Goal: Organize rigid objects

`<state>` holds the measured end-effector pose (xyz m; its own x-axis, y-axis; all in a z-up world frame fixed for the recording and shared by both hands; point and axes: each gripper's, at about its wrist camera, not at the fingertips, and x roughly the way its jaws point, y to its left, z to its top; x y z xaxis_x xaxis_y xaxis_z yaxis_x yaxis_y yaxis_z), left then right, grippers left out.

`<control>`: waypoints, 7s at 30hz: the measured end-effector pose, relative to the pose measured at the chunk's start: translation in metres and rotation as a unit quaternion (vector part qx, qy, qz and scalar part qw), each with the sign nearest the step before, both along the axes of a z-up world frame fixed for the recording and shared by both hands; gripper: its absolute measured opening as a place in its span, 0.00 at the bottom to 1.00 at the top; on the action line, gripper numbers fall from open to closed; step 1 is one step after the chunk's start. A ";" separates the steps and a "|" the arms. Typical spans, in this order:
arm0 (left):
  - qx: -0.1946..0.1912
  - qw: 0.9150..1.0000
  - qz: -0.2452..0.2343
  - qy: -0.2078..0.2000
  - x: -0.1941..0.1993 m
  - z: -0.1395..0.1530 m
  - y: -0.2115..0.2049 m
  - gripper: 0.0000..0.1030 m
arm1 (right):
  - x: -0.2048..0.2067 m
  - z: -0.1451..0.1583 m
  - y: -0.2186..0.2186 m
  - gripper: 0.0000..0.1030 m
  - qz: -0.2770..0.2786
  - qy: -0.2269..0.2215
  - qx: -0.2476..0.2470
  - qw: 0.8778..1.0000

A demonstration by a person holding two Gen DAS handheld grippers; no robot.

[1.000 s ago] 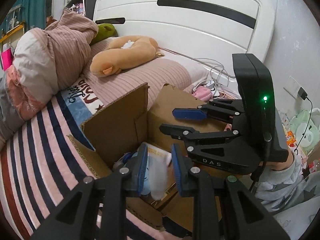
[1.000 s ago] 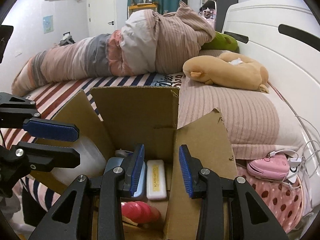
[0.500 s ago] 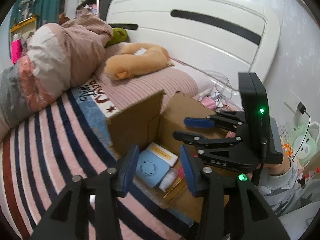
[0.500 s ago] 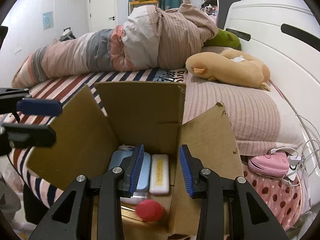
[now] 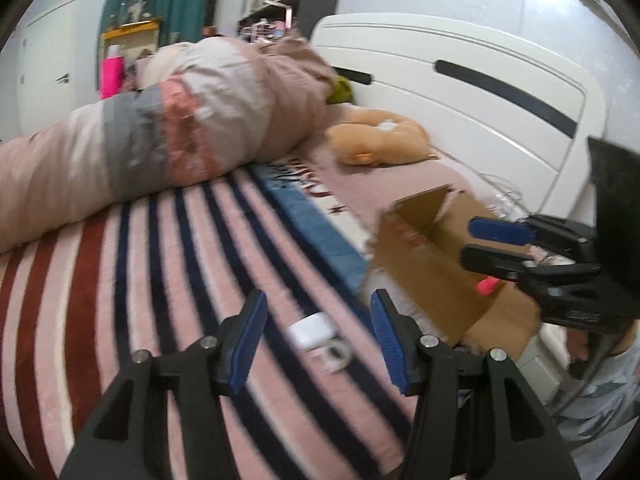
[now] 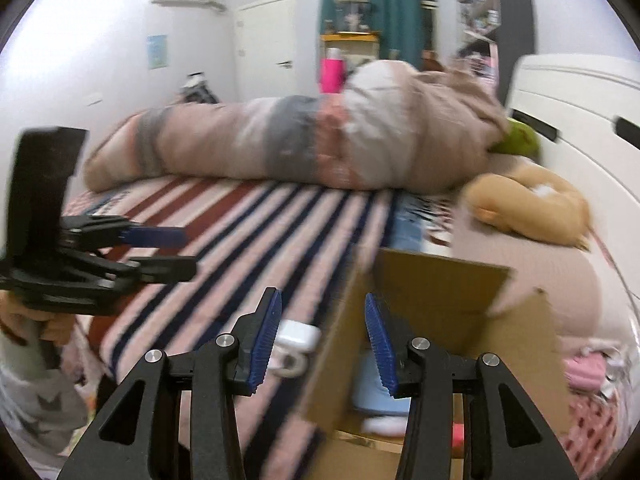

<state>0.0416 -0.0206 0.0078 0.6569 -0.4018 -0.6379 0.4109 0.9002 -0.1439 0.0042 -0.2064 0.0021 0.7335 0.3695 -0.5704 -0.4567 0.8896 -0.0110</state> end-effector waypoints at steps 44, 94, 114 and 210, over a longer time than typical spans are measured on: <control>-0.039 0.979 -0.163 0.115 0.111 -0.180 -0.040 0.45 | 0.049 -0.192 0.061 0.38 -0.092 0.073 -0.025 0.993; -0.019 0.990 -0.079 0.117 0.115 -0.178 -0.028 0.39 | 0.045 -0.189 0.063 0.26 -0.082 0.079 -0.003 0.993; -0.036 0.992 -0.012 0.123 0.069 -0.178 0.017 0.39 | 0.070 -0.192 0.085 0.45 -0.078 0.058 -0.043 0.994; 0.005 0.985 0.149 -0.086 -0.027 0.030 -0.033 0.99 | -0.007 0.017 -0.096 1.00 0.039 -0.081 0.073 0.993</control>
